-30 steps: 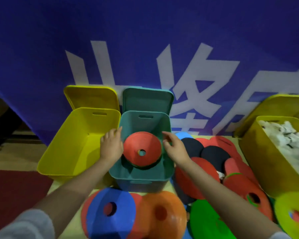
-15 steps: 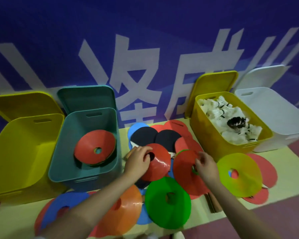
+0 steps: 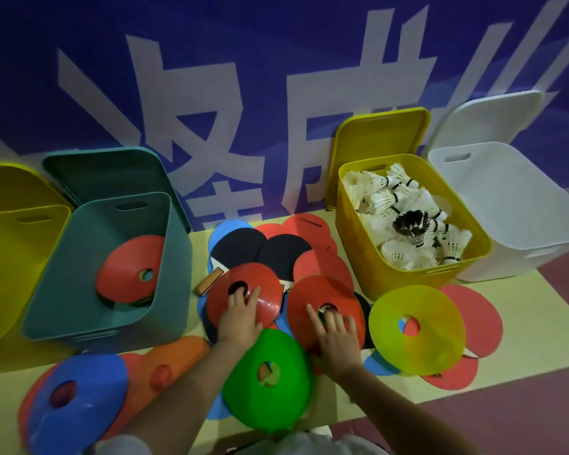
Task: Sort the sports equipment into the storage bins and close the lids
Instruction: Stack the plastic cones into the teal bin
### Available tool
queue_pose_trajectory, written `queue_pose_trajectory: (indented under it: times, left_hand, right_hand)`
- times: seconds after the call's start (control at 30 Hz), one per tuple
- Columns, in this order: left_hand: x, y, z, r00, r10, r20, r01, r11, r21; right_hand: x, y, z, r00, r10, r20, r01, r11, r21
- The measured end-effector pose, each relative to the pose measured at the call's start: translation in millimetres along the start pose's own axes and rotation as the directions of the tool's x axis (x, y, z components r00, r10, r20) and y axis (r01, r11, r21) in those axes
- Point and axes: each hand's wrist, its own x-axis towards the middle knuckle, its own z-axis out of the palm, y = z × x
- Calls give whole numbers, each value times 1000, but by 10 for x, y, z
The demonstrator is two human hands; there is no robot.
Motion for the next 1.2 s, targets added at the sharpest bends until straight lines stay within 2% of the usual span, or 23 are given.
queue_pose_trajectory:
  times: [0.07, 0.17, 0.23, 0.3, 0.4, 0.43, 0.47, 0.5, 0.57, 0.6, 0.63, 0.73, 0.8, 0.9, 0.97, 1.0, 1.07, 1.1, 1.13, 1.17, 1.2]
  left_hand:
    - [22, -11, 10, 999, -45, 11, 45, 999, 11]
    - [61, -55, -4, 992, -128, 7, 128, 990, -64]
    - [90, -100, -53, 985, -170, -21, 166, 979, -115]
    - [106, -148, -128, 985, -165, -56, 156, 979, -133]
    - [155, -238, -265, 983, -171, -73, 150, 959, -239]
    - [181, -283, -306, 976, -195, -93, 157, 937, -312]
    - [202, -321, -356, 968, -223, -114, 159, 899, -408]
    - [230, -357, -399, 958, -250, -138, 144, 842, -520]
    - [275, -408, -472, 944, -284, -170, 85, 705, -704]
    - [287, -410, -523, 940, -293, -174, 61, 648, -760]
    - [301, -418, -554, 938, -297, -176, 42, 603, -797]
    - [334, -452, -605, 935, -309, -174, 18, 531, -847]
    - [354, -486, -598, 933, -320, -167, 19, 507, -862]
    - [349, -466, -641, 935, -326, -138, 40, 484, -874]
    - [341, -429, -699, 936, -326, -131, 39, 468, -883]
    - [339, -411, -718, 937, -321, -134, 34, 465, -884]
    - [339, -387, -736, 939, -317, -132, 29, 458, -888]
    - [337, -379, -734, 939, -321, -122, 36, 446, -894]
    - [335, -375, -735, 939, -324, -115, 39, 433, -901]
    - [332, -373, -734, 940, -326, -100, 47, 414, -909]
    - [327, -367, -746, 940, -327, -98, 45, 403, -914]
  right_hand:
    - [-18, 74, 7, 998, -63, -27, 63, 998, -27]
    - [-19, 185, -57, 991, -134, 3, 134, 991, 6]
    - [59, 294, -123, 985, -171, -23, 173, 976, 136]
    - [204, 374, -265, 979, -196, -47, 200, 913, 355]
    - [436, 401, -576, 989, -145, -9, 123, 799, 589]
    - [513, 388, -695, 996, -85, -23, 79, 744, 664]
    - [593, 375, -821, 1000, -16, -24, 29, 644, 765]
    - [678, 360, -941, 999, 30, 13, -26, 481, 876]
    - [868, 350, -1127, 987, -6, 158, -157, 109, 982]
    - [980, 365, -1154, 976, -50, 212, -212, 8, 977]
    - [1087, 379, -1156, 964, -89, 252, -257, -53, 965]
    - [1346, 413, -1020, 919, -120, 375, -388, -115, 914]
    - [1415, 439, -955, 889, -70, 453, -458, -164, 874]
    - [1445, 545, -904, 884, 76, 462, -440, -205, 874]
    - [1403, 577, -938, 896, 219, 386, -364, -135, 922]
    - [1367, 575, -979, 896, 296, 332, -338, -31, 941]
    - [1281, 589, -1031, 913, 384, 134, -263, 305, 915]
    - [1239, 592, -1047, 928, 372, 16, -207, 480, 852]
    - [1207, 599, -1050, 936, 342, -83, -152, 604, 783]
    - [1188, 608, -1038, 937, 316, -151, -109, 672, 732]
    - [1175, 617, -1039, 933, 303, -193, -79, 698, 712]
